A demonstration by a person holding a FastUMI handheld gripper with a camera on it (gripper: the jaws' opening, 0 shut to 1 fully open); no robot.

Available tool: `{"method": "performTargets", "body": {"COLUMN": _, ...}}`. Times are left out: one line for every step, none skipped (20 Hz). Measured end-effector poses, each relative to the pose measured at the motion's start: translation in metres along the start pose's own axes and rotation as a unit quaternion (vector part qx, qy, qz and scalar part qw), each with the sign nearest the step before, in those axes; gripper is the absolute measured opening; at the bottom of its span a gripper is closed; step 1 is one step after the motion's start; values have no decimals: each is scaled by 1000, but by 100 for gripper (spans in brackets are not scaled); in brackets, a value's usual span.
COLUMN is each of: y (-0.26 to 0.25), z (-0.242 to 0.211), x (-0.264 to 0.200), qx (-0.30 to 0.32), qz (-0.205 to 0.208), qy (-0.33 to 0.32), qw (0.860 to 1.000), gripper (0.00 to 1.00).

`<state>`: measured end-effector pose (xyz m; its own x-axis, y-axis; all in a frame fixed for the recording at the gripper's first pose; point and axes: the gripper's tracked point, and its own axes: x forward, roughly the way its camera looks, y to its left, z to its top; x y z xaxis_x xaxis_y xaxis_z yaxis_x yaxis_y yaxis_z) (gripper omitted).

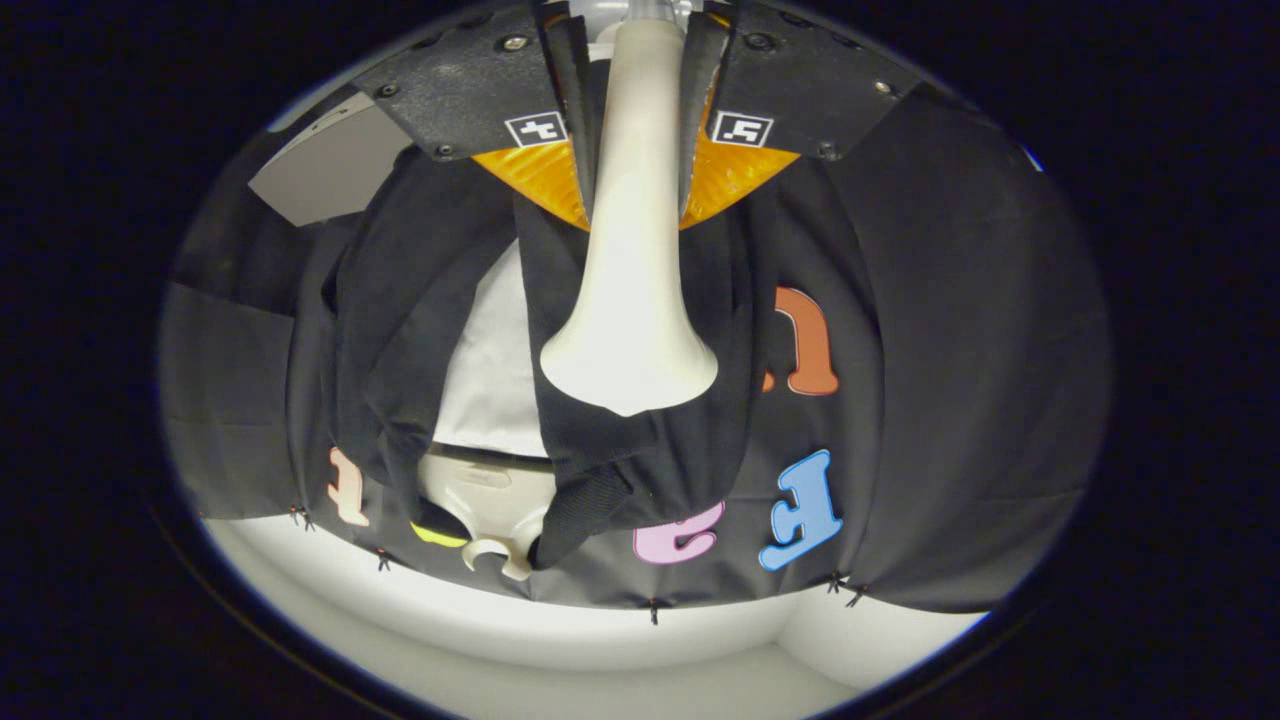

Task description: Iron the clothes twice with a garment steamer, once on the left side and once on the right side.

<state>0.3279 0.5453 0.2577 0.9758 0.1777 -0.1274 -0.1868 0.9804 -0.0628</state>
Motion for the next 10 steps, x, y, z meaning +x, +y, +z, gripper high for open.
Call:
{"method": "performTargets", "body": {"y": 0, "z": -6, "x": 0, "qx": 0, "qz": -1, "qy": 3, "qw": 1000, "gripper": 39}}
{"method": "performTargets", "body": {"y": -1, "z": -12, "x": 1, "qx": -1, "qz": -2, "qy": 7, "qw": 1000, "gripper": 39}}
{"method": "performTargets", "body": {"y": -1, "z": -18, "x": 2, "qx": -1, "qz": -2, "qy": 10, "qw": 1000, "gripper": 39}}
{"method": "performTargets", "body": {"y": -2, "z": -24, "x": 1, "qx": -2, "qz": -3, "qy": 12, "qw": 1000, "gripper": 39}}
{"method": "performTargets", "body": {"y": -3, "z": -30, "x": 1, "qx": -3, "qz": -4, "qy": 15, "qw": 1000, "gripper": 39}}
{"method": "performTargets", "body": {"y": -3, "z": -37, "x": 0, "qx": -4, "qz": -3, "qy": 19, "qw": 1000, "gripper": 39}}
{"method": "performTargets", "body": {"y": -3, "z": -43, "x": 1, "qx": -3, "qz": -2, "qy": 23, "qw": 1000, "gripper": 39}}
{"method": "performTargets", "body": {"y": -4, "z": -51, "x": 0, "qx": -3, "qz": -3, "qy": 28, "qw": 1000, "gripper": 39}}
{"method": "performTargets", "body": {"y": -6, "z": -58, "x": 0, "qx": -4, "qz": -3, "qy": 32, "qw": 999, "gripper": 39}}
{"method": "performTargets", "body": {"y": -7, "z": -66, "x": 0, "qx": -4, "qz": -3, "qy": 37, "qw": 999, "gripper": 39}}
